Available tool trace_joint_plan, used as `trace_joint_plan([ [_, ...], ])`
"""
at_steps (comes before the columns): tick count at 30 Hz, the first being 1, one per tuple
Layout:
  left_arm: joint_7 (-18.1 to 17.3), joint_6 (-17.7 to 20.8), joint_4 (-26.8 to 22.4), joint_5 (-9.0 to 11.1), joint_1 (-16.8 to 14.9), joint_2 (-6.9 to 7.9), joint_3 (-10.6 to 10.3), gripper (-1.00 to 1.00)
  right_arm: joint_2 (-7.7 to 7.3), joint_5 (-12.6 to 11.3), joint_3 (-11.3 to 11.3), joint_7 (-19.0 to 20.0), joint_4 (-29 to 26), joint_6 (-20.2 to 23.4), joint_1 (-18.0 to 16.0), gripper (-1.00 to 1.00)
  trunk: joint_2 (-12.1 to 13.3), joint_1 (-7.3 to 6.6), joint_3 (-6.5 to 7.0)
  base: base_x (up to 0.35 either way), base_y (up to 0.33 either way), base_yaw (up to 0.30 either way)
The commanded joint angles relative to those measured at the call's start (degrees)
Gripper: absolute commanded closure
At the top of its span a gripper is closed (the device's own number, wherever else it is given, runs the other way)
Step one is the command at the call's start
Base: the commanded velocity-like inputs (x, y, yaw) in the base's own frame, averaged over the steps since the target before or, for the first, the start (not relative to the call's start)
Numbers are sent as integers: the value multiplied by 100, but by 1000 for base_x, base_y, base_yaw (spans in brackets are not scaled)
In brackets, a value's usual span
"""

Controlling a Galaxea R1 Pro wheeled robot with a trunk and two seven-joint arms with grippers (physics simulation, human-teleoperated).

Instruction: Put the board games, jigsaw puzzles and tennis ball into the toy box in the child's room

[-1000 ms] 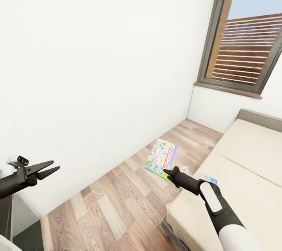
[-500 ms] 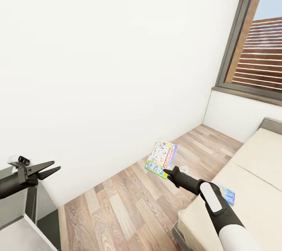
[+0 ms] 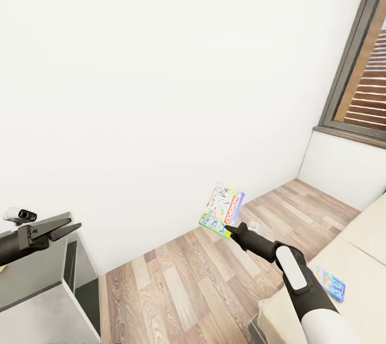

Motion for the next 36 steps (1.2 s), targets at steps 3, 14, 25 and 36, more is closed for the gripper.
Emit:
trace_joint_plan([
  [3, -14, 26, 1, -3, -7, 12, -1, -100, 2, -17, -13, 20, -10, 38, -2, 100, 116, -65, 66, 0, 0, 228],
  [14, -14, 26, 6, -26, -7, 12, -1, -100, 2, -16, -13, 20, -12, 38, 0, 100, 557, -307, 337, 0, 0, 228],
  [25, -6, 26, 9, -61, -7, 12, -1, -100, 2, -16, -13, 12, -12, 38, 2, 100, 998, -549, 577, 0, 0, 261],
  [36, -6, 26, 9, -65, -14, 12, -205, -100, 2, -10, 4, 0, -12, -182, 5, 100, 1439, -790, 778, 0, 0, 162],
])
